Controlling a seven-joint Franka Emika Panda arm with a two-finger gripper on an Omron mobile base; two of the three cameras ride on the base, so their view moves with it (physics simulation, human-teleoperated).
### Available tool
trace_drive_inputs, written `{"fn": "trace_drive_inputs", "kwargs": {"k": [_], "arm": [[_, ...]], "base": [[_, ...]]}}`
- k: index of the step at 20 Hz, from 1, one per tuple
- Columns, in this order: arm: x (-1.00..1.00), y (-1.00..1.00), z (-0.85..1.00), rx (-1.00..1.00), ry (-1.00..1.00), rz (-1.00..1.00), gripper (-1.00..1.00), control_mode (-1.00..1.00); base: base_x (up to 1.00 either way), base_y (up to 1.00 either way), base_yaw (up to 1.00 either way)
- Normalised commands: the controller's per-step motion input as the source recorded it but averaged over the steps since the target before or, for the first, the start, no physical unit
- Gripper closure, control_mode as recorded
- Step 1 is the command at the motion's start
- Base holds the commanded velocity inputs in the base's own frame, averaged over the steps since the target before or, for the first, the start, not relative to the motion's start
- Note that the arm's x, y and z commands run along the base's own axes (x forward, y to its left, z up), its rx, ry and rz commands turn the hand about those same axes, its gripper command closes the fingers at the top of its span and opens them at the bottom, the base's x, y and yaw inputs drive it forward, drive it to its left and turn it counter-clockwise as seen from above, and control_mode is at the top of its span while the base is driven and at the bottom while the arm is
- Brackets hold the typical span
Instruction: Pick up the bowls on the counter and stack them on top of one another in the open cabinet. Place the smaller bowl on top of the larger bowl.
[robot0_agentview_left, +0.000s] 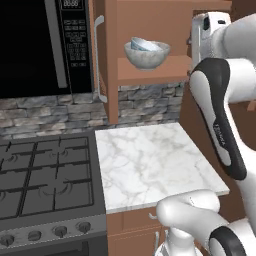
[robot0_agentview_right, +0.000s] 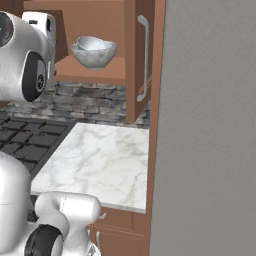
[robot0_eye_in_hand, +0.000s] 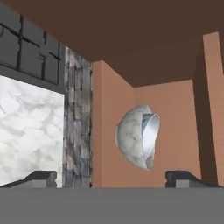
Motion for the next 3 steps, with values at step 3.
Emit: {"fn": "trace_drive_inputs", "kwargs": {"k": [3], "arm": [[-1.00,-0.01,0.35,0.00,-0.29,-0.01,-1.00,-1.00]], "base": [[0.00,0.00,0.00]]}}
